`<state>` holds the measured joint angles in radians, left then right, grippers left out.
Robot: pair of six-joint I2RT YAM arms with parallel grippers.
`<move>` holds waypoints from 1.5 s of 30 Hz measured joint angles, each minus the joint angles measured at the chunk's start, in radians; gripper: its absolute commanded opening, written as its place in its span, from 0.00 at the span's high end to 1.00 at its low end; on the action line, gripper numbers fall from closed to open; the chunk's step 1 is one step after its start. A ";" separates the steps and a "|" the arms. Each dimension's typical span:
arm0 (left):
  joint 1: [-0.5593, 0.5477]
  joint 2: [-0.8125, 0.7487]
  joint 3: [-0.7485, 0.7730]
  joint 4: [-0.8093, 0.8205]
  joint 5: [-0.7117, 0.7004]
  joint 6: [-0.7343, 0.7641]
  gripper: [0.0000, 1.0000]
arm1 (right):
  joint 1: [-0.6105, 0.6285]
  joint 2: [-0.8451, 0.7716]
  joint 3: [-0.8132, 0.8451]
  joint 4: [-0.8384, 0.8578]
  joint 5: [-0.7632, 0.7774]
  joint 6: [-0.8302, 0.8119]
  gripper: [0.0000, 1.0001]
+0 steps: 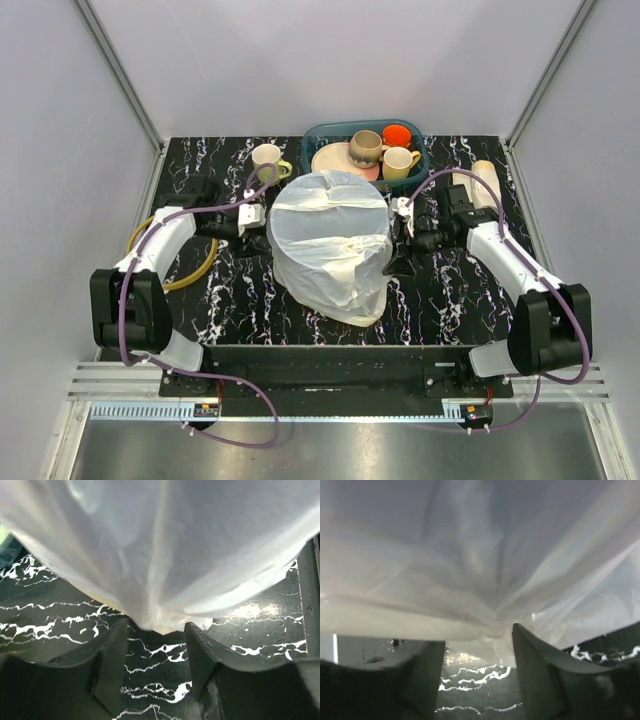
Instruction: Put the trash bags into the trash bin
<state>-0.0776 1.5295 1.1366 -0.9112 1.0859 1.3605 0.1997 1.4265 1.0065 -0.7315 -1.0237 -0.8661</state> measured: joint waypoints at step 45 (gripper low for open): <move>-0.048 -0.035 0.096 -0.031 0.103 -0.006 1.00 | 0.034 -0.059 0.163 -0.186 0.016 -0.302 1.00</move>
<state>-0.1253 1.4944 1.2327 -0.9417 1.1885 1.3548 0.2340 1.3678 1.1690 -0.9173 -1.0077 -1.1679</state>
